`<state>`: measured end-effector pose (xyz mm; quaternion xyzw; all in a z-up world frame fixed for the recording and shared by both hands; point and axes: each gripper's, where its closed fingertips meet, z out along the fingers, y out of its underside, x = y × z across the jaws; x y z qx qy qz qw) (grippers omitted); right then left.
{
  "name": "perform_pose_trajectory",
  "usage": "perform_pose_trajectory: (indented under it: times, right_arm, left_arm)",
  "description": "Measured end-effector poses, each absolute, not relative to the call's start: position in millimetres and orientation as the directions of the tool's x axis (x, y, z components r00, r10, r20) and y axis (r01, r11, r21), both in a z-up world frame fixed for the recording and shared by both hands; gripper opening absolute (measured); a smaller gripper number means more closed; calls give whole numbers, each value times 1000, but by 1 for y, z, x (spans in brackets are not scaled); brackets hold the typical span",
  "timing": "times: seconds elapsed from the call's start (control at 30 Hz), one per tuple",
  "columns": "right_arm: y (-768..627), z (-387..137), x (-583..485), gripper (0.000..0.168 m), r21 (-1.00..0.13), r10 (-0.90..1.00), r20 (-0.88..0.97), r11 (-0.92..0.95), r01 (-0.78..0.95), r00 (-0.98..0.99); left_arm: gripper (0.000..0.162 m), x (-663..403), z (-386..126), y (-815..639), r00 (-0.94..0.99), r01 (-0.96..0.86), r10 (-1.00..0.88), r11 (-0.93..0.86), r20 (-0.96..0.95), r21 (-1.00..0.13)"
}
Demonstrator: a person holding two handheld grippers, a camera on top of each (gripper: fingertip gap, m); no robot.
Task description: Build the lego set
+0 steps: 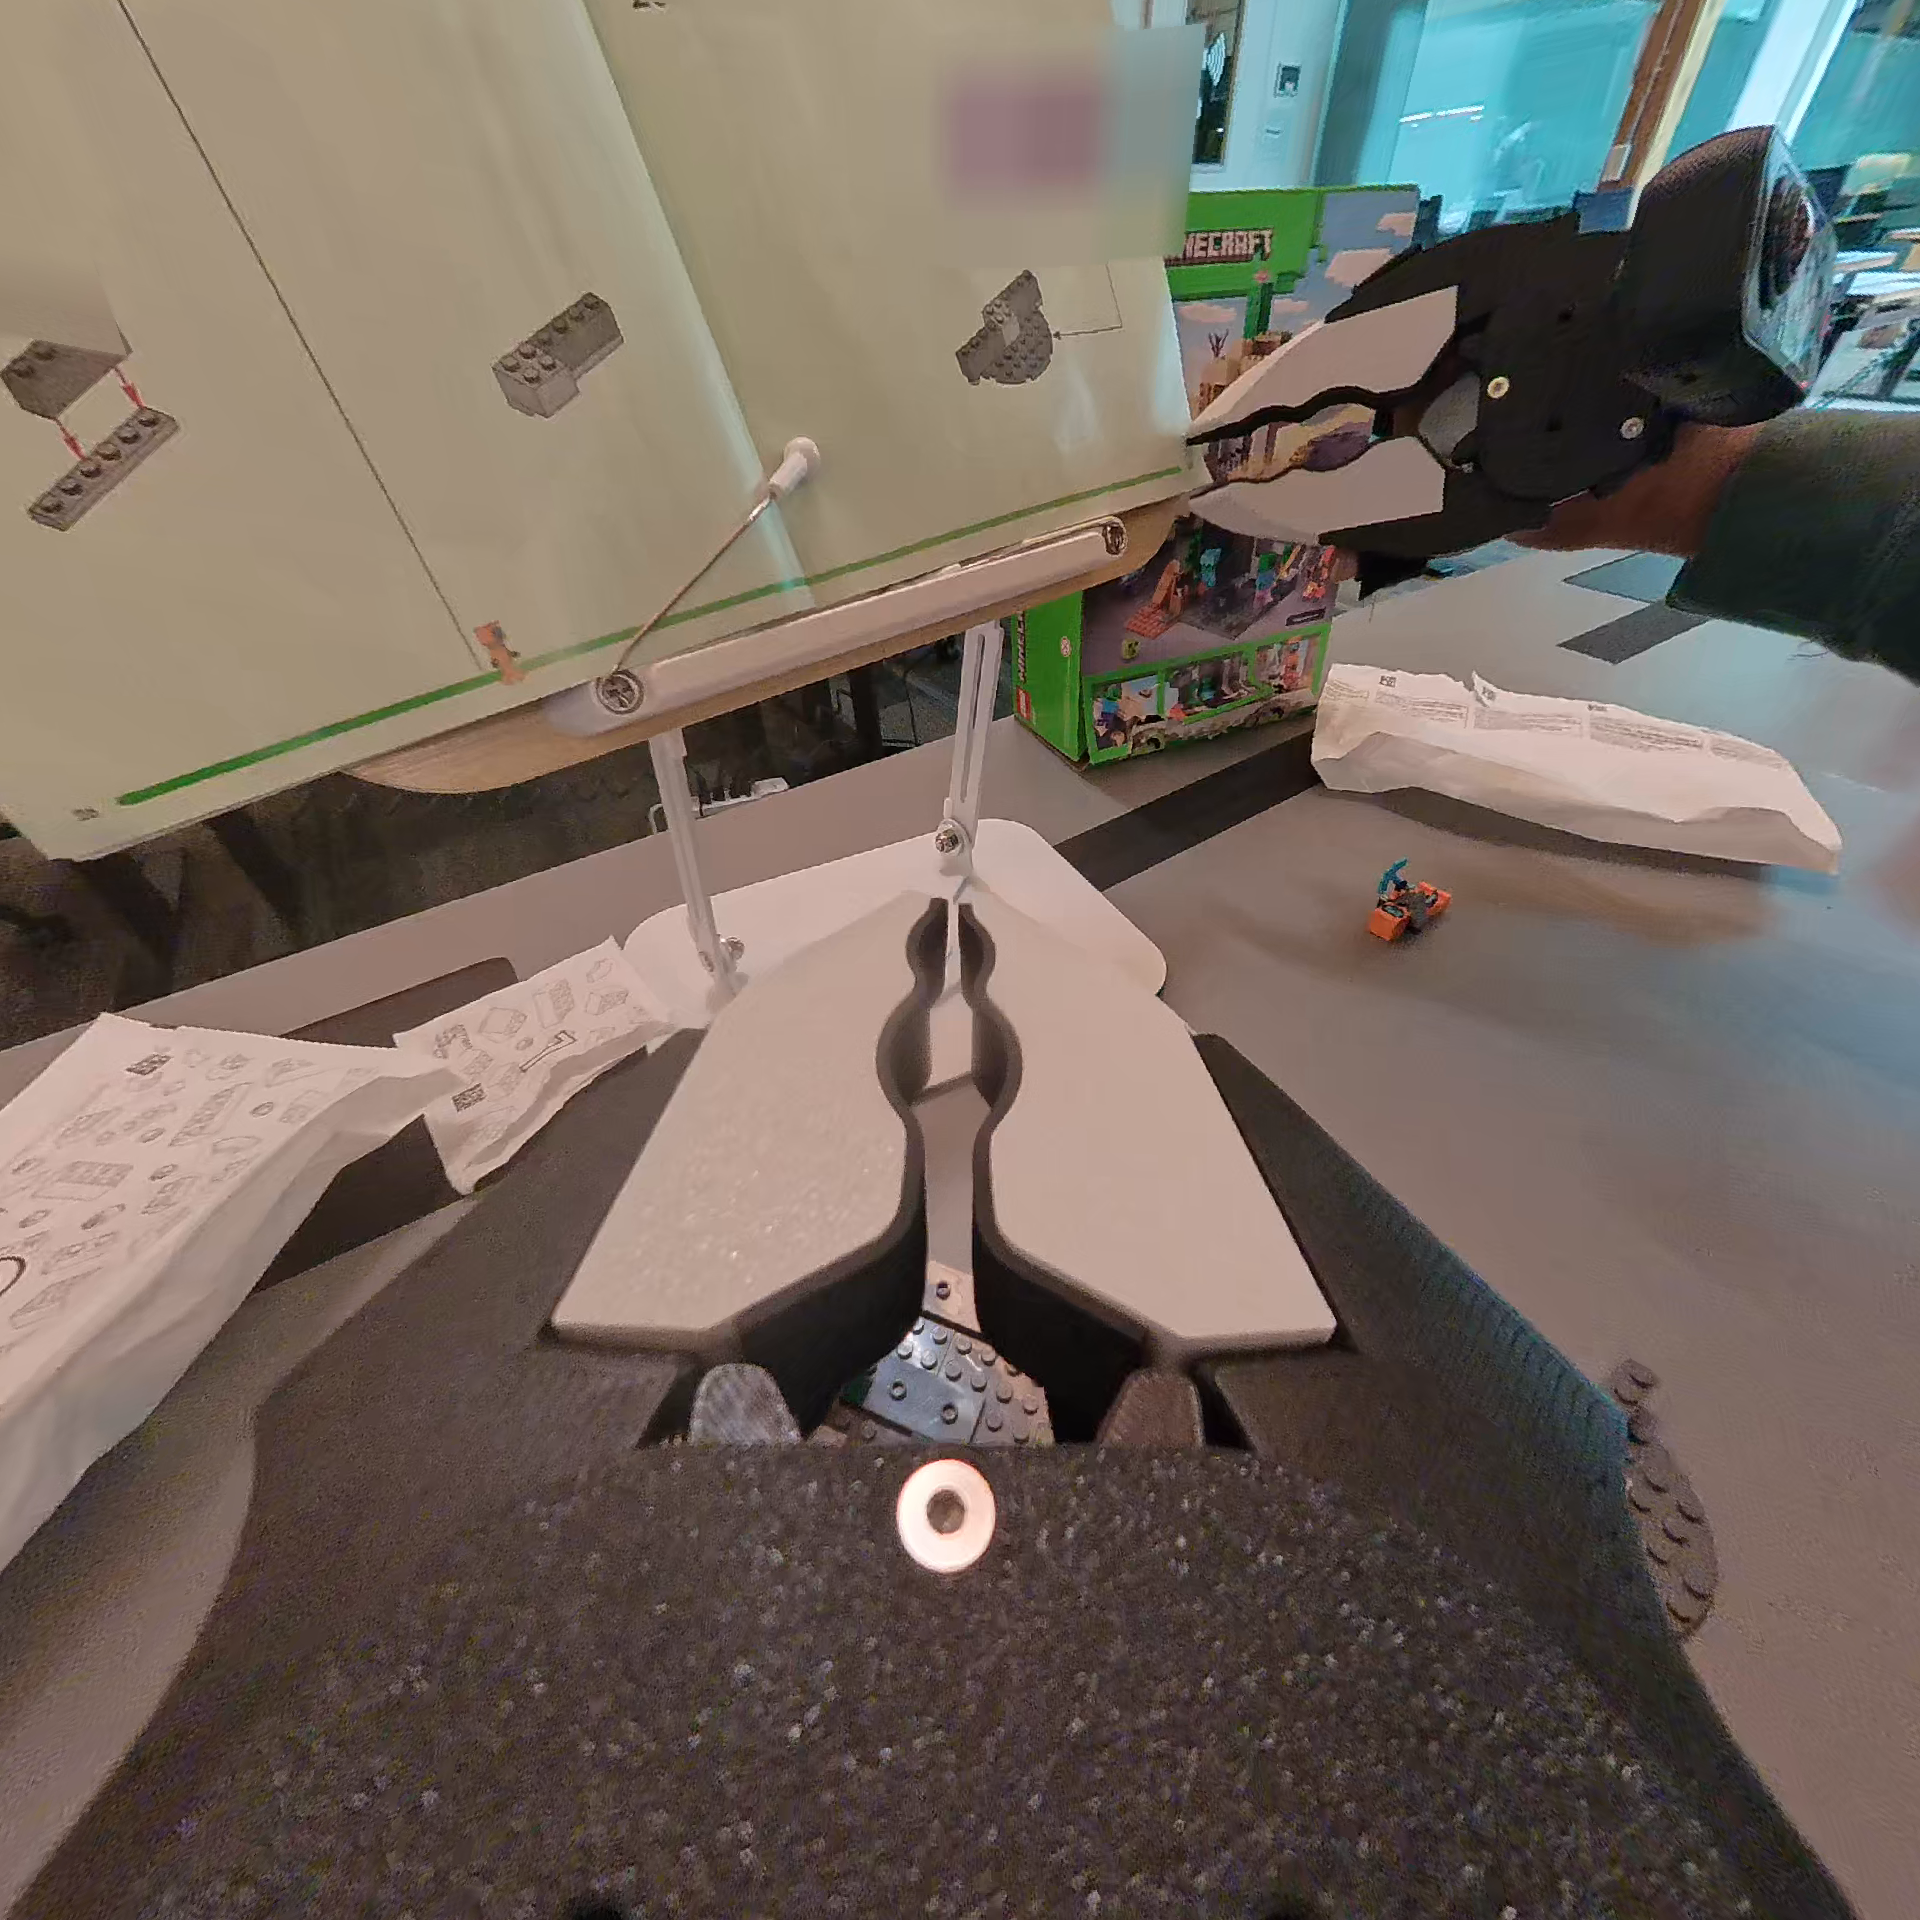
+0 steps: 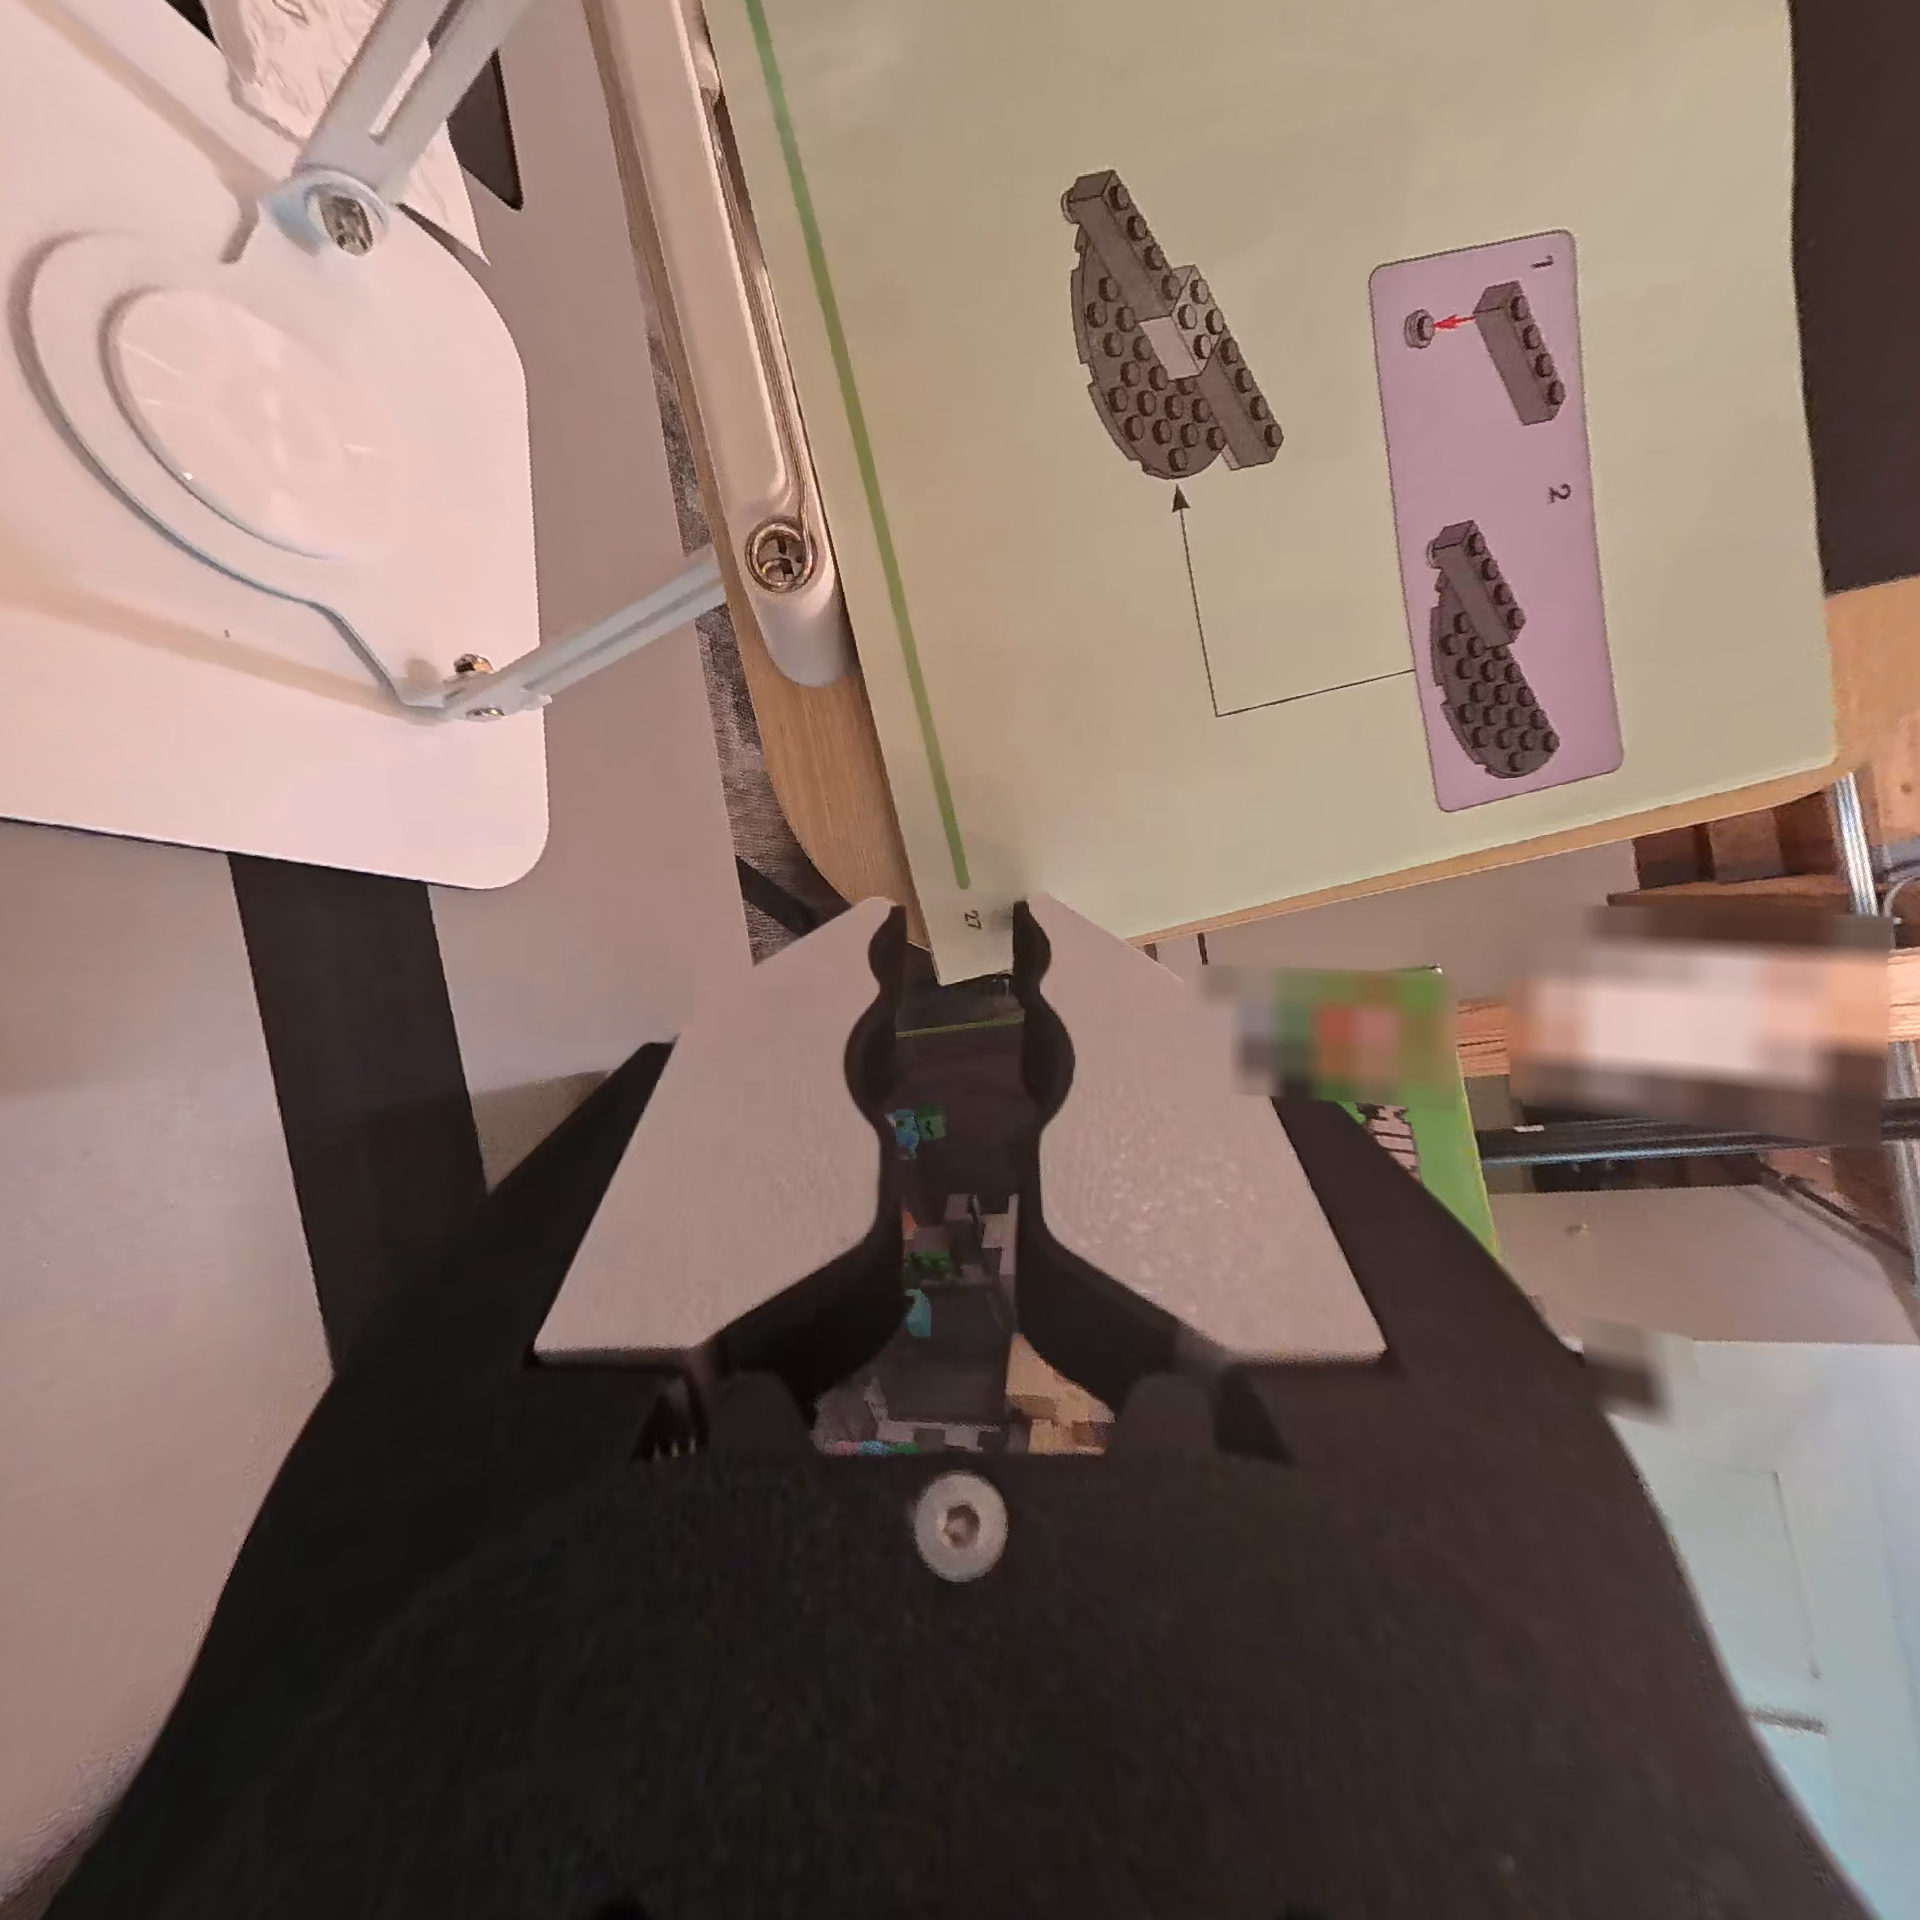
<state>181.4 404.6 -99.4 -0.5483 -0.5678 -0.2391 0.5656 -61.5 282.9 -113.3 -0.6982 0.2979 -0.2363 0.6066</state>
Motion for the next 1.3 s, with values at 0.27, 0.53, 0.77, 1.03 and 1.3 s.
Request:
perform_pose_trajectory:
  times: [0.27, 0.53, 0.77, 1.03, 1.3]
  right_arm:
    - [403, -100, 183, 9, -302, 378, 908, 290, 908, 181]
    - [402, -101, 182, 6, -361, 480, 854, 273, 892, 199]
    - [402, -102, 183, 7, -395, 617, 766, 230, 889, 181]
    - [405, -105, 187, 10, -365, 656, 739, 198, 910, 154]
    - [405, -105, 185, 16, -275, 505, 856, 262, 925, 111]
  left_arm:
    - [1, -50, -126, 281, 689, -131, -724, -107, -13, -986]
    - [1, -50, -136, 279, 676, -134, -737, -125, 2, -983]
    - [1, -50, -138, 278, 666, -125, -746, -122, 8, -985]
    - [1, -52, -140, 279, 663, -118, -748, -129, 18, -985]
    - [1, -56, -140, 279, 667, -112, -745, -129, 22, -985]
